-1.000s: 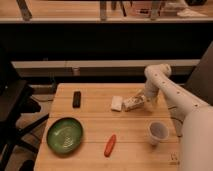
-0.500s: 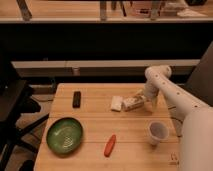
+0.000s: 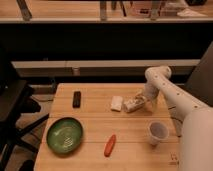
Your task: Place the bottle in the ceramic bowl
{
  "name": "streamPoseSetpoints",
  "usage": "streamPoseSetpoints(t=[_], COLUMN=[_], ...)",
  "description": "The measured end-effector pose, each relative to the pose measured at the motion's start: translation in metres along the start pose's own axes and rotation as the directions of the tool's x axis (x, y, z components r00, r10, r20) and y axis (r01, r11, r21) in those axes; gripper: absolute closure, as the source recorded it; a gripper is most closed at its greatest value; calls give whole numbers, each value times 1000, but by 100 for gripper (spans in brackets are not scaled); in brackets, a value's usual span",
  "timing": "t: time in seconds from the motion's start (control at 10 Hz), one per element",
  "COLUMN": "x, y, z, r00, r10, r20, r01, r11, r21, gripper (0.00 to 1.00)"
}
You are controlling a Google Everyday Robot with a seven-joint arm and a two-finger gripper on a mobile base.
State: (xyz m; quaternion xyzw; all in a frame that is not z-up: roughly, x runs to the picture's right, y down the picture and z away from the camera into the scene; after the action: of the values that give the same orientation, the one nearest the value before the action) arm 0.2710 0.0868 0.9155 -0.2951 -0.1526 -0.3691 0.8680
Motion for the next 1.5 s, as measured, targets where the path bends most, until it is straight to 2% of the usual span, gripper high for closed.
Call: streamPoseSetpoints(t=[1.1, 1.4, 1.5], x=[1, 1, 1], y=[10, 14, 15], z=[2, 1, 1], r00=[1000, 999, 999], r10=[21, 28, 30], r20=[12, 16, 17], r01=[-21, -28, -30], r11=[1000, 1000, 1000], r21=[-4, -4, -5], gripper=[20, 22, 27])
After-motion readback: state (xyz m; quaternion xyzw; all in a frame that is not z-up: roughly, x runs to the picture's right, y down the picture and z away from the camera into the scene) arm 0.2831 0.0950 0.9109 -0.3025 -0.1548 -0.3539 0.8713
